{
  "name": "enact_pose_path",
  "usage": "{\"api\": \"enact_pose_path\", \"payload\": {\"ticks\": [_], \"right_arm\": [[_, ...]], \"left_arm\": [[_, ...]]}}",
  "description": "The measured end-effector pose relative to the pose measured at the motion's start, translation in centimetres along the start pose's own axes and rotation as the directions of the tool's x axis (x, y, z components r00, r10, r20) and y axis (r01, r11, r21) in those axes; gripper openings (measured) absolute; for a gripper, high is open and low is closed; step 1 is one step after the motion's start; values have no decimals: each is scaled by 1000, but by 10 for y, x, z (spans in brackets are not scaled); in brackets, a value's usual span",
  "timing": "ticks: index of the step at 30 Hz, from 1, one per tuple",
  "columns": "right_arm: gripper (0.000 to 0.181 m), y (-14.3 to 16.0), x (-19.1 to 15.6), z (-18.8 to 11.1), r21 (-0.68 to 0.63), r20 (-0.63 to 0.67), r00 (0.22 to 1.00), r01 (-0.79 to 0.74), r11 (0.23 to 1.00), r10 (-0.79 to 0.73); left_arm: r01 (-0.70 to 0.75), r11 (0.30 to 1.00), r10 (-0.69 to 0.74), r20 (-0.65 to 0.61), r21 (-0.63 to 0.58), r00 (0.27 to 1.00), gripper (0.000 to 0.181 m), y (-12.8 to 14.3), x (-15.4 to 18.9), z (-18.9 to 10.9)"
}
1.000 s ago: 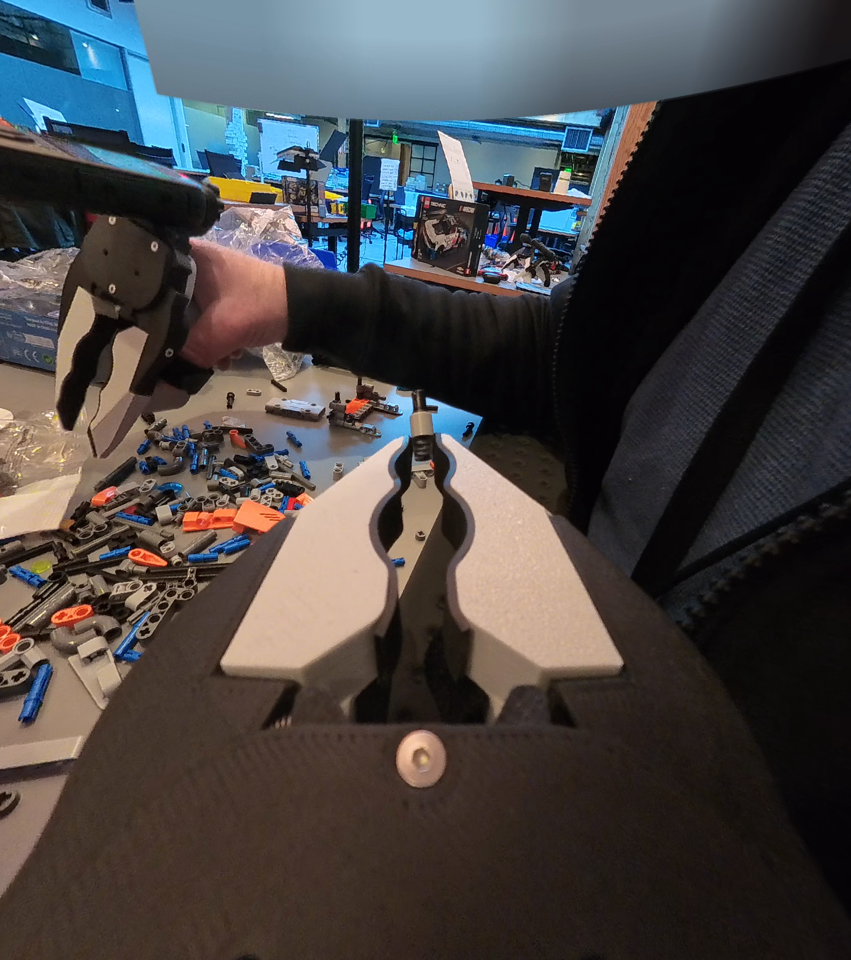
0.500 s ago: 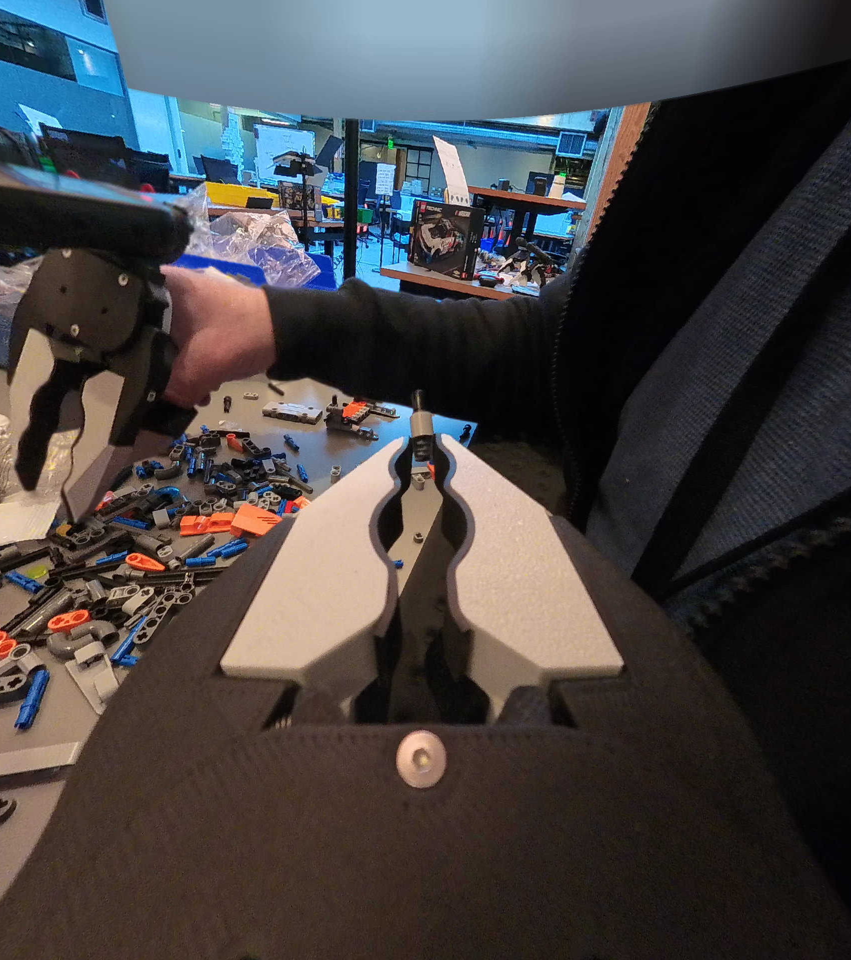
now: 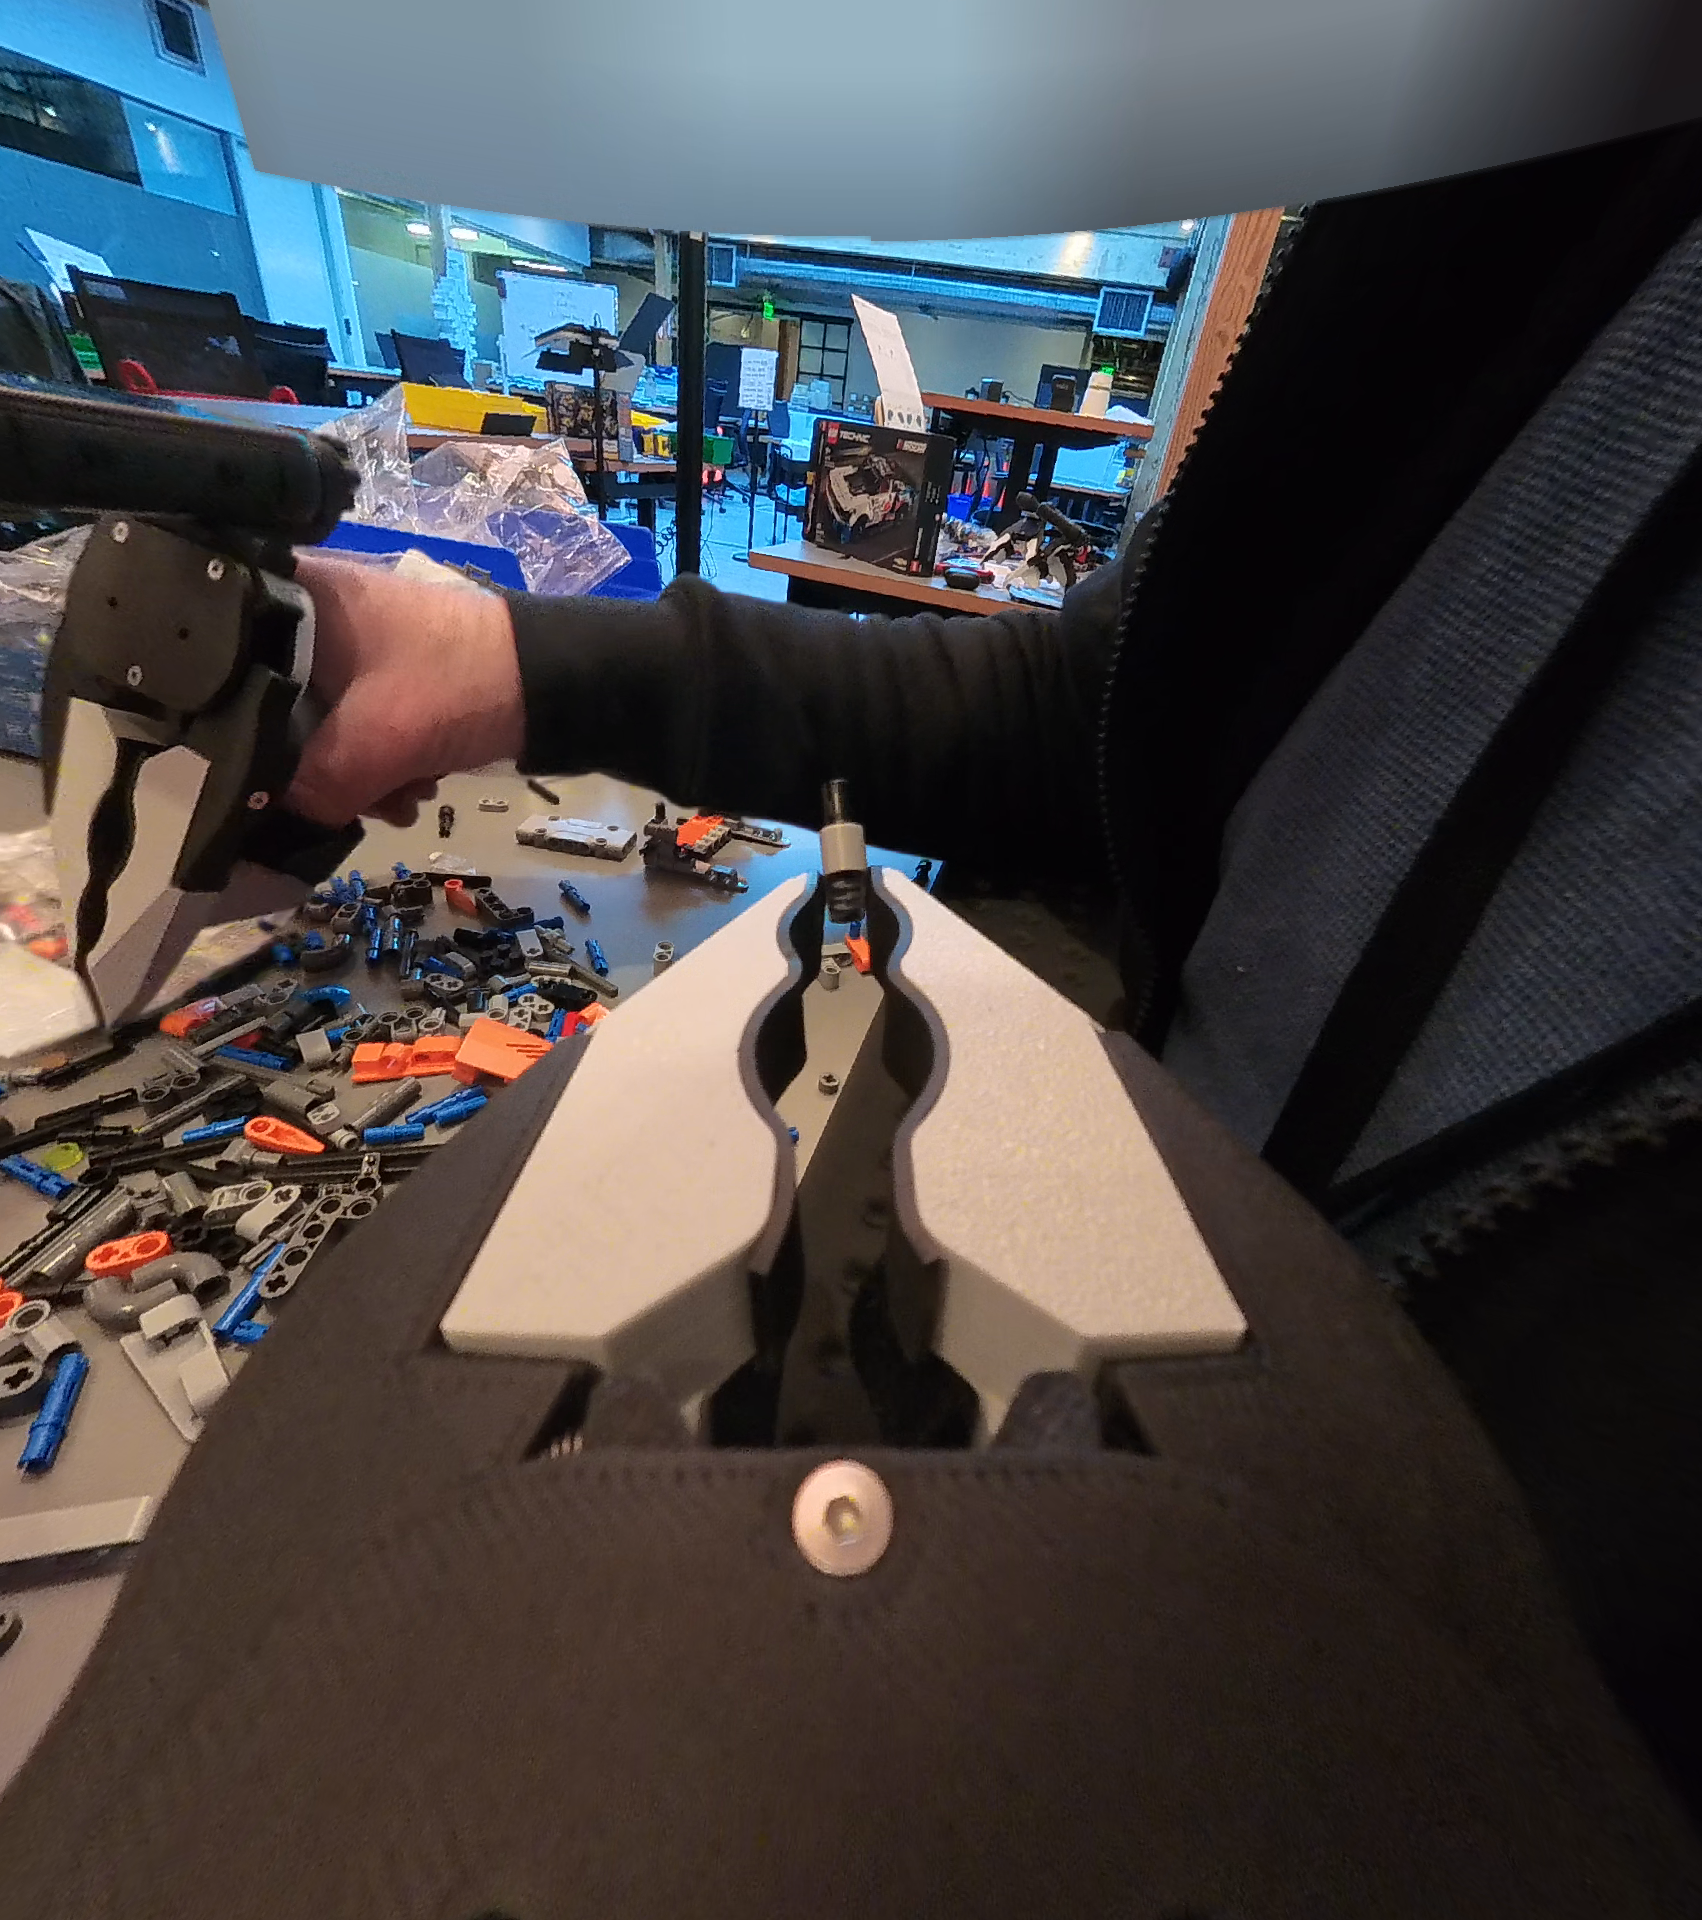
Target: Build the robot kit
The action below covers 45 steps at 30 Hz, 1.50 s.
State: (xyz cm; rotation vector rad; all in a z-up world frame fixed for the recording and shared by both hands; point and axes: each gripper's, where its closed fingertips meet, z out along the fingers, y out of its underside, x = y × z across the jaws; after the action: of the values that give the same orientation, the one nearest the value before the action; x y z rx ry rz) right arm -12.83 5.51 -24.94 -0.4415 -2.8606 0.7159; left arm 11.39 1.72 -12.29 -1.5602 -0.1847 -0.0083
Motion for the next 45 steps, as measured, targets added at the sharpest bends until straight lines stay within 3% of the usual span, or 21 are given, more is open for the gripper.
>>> {"api": "enact_pose_path", "payload": {"ticks": [3, 6, 11, 16, 23, 27, 31, 37, 40, 45], "right_arm": [[3, -2, -5, -6, 5, 38, 999, -13, 1000, 13], [11, -23, -11, -11, 71, 67, 998, 4, 997, -9], [11, -47, -11, 7, 83, 100, 993, 50, 995, -59], [9, -49, -13, 23, 76, 199, 978, 42, 996, -56], [5, -47, -17, 24, 88, 220, 973, 51, 995, -70], [4, -47, -24, -1, 142, 213, 974, 46, 989, -76], [4, -41, -43, -50, 195, 166, 978, 95, 976, -128], [4, -18, -93, -109, 234, 126, 964, 201, 951, -234], [4, -10, -123, -120, 255, 127, 947, 255, 933, -294], [5, 8, -149, -111, 221, 121, 926, 327, 919, -358]], "left_arm": [[1, 1000, -1, -2, 0, 1000, 4, 0, 0, 0], [2, 1000, -2, -3, -2, 1000, 4, 0, 0, 1], [-2, 1000, 2, 1, 3, 1000, 4, 0, 0, 0], [-4, 1000, 4, -2, 7, 1000, 4, -1, 1, 0], [5, 1000, -5, -1, 15, 1000, 4, -2, 0, -1], [42, 999, -42, 23, -1, 999, 4, -1, -8, 1], [123, 992, -121, 60, -39, 991, 4, 3, -23, 5], [194, 964, -172, 126, -184, 977, 5, 22, -43, 19], [155, 940, -105, 172, -305, 979, 4, 38, -51, 27], [90, 897, -3, 197, -434, 980, 5, 50, -56, 37]]}}
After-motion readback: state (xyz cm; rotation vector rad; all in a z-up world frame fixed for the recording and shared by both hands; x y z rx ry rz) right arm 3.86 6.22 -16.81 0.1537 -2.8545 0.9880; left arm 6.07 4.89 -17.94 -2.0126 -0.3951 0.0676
